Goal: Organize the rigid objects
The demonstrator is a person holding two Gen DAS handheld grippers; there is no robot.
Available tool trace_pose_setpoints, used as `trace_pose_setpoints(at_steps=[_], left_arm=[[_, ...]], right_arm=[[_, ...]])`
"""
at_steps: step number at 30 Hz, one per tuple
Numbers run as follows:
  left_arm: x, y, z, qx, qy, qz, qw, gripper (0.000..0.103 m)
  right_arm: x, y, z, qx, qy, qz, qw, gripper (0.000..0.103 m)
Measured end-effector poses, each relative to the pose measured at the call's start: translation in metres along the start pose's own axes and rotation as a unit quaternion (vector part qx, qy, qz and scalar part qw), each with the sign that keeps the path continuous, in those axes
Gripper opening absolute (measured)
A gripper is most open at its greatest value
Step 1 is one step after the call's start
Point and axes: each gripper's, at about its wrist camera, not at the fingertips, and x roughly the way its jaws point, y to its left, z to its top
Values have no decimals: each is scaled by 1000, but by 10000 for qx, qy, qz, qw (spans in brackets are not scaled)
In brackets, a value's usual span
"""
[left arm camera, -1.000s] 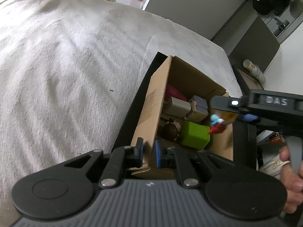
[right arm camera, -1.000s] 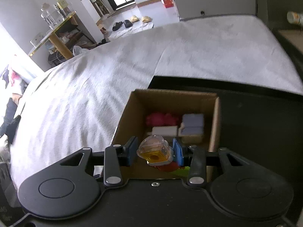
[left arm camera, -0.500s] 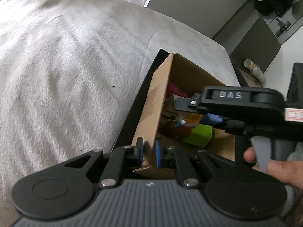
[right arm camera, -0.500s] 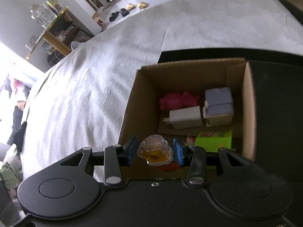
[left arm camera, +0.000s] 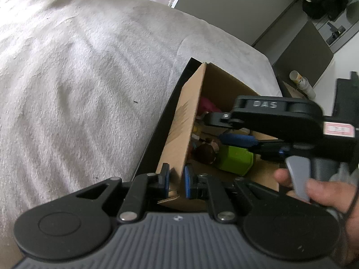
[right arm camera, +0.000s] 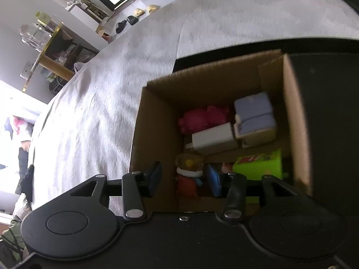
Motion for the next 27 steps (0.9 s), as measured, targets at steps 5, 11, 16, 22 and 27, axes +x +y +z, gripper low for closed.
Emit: trace_pose_setpoints(at_steps=[5, 11, 16, 22, 27], left_arm=[[0, -3, 2, 42, 54, 29, 10000, 12], [-11, -17, 8, 338, -39, 101, 9994, 12], [-29, -41, 14, 756, -136, 169, 9969, 13], [-46, -70, 9, 1237, 11, 330, 9918, 16], [-66, -85, 3, 1355, 92, 417, 9899, 25]], right_arm=[[-24, 2, -3, -161, -138, -70, 9998, 53], [-57, -2, -6, -332, -307, -198, 9988, 60], [-92, -17, -12, -350, -524, -377, 9973, 64], [-128, -37, -23, -262, -769, -549, 9952, 72], [-156, -51, -32, -218, -1020, -605, 9927, 83]])
